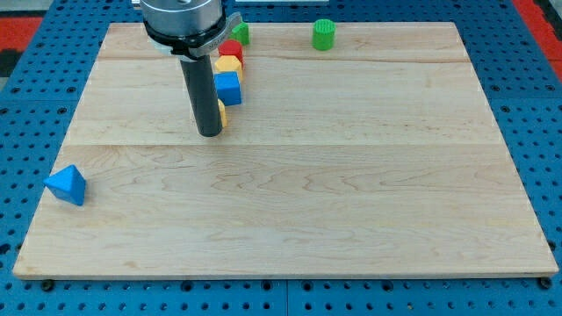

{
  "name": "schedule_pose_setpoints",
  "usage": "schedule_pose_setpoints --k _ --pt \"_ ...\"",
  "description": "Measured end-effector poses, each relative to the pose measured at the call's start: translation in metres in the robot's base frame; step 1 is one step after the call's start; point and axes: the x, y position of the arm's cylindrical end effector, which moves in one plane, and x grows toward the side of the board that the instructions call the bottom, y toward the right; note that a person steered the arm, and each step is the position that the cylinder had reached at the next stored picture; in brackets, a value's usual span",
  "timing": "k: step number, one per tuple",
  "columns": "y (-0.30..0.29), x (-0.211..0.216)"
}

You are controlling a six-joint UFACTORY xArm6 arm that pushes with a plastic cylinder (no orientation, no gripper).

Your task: Slightly push the blue cube to the left

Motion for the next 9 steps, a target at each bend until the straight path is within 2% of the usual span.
schedule_pose_setpoints --k 1,2,3,4,5,6,7,9 --pt "0.000 -0.010" --pt "0.002 0.042" --pt "0.079 0.038" --pt "0.103 0.006" --pt "0.096 -0.029" --pt "0.077 -0.041" --pt "0.055 -0.042" --pt "0.058 -0.054"
